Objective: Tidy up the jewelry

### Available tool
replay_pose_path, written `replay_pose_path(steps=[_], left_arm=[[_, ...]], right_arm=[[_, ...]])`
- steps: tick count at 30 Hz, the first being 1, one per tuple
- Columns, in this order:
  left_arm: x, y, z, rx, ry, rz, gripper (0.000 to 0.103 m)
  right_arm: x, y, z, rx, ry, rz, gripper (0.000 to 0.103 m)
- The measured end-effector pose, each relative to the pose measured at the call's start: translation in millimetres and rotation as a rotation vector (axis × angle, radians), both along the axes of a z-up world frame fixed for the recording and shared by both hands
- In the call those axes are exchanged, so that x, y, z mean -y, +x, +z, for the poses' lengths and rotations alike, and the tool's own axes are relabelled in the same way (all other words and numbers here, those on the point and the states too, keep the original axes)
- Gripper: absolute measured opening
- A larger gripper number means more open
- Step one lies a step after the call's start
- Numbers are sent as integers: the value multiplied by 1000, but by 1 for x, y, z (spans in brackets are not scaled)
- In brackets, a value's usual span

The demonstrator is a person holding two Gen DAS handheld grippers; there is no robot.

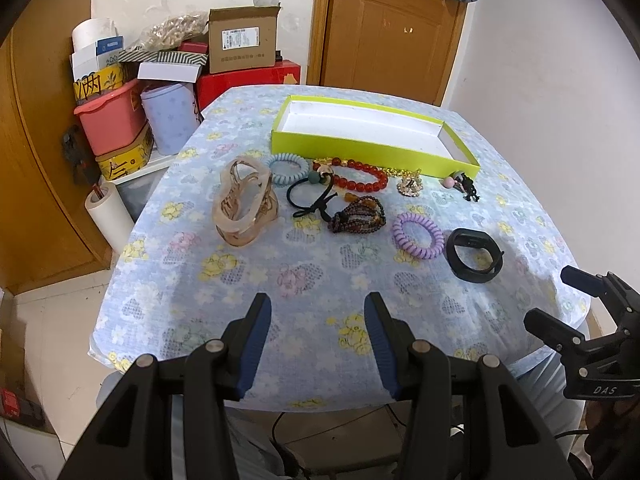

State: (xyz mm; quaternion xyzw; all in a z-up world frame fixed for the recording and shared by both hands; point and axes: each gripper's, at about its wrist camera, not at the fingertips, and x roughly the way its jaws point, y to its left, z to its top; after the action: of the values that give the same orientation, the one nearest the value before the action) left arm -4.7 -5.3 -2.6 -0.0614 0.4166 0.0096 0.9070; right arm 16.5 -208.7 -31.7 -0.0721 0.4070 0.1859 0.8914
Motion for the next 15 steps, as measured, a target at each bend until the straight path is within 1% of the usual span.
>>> replay_pose_path(steps=[15], left_arm=[[2,1,-2,-6,-8,-9,50]], right_arm=[[-1,0,-2,-5,-2,-4,100]])
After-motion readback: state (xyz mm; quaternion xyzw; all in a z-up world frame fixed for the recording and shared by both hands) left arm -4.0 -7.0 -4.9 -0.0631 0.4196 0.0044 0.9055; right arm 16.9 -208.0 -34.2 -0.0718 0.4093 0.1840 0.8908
